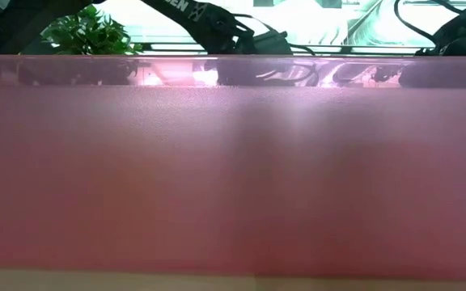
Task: Pick and place pill bottles into a basket
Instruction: Put the bottom white pill bottle into the red bin, then put the top white pill bottle into the red bin
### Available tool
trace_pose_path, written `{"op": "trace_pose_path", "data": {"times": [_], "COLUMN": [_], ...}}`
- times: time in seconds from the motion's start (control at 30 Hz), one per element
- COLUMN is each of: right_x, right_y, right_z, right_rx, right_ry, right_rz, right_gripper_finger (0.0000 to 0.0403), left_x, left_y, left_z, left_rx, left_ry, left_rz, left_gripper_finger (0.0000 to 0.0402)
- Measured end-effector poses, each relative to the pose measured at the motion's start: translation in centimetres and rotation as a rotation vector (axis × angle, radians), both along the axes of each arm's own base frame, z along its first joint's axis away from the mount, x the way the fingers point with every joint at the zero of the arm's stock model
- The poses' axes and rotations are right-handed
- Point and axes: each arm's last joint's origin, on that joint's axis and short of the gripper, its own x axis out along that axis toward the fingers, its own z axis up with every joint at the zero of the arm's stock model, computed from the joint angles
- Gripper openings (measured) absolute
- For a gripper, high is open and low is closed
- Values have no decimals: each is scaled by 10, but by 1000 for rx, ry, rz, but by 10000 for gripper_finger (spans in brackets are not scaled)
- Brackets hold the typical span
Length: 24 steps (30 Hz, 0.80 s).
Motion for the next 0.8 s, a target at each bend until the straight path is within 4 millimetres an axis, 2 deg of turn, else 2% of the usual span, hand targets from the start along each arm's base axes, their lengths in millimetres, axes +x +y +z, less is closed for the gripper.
{"op": "trace_pose_path", "data": {"times": [0.8], "right_x": [0], "right_y": [0], "right_z": [0], "right_rx": [0], "right_ry": [0], "right_rz": [0], "right_gripper_finger": [226], "left_x": [1], "left_y": [0], "left_z": [0], "left_rx": [-3], "left_ry": [-16], "left_rz": [-4], "left_gripper_finger": [194]}}
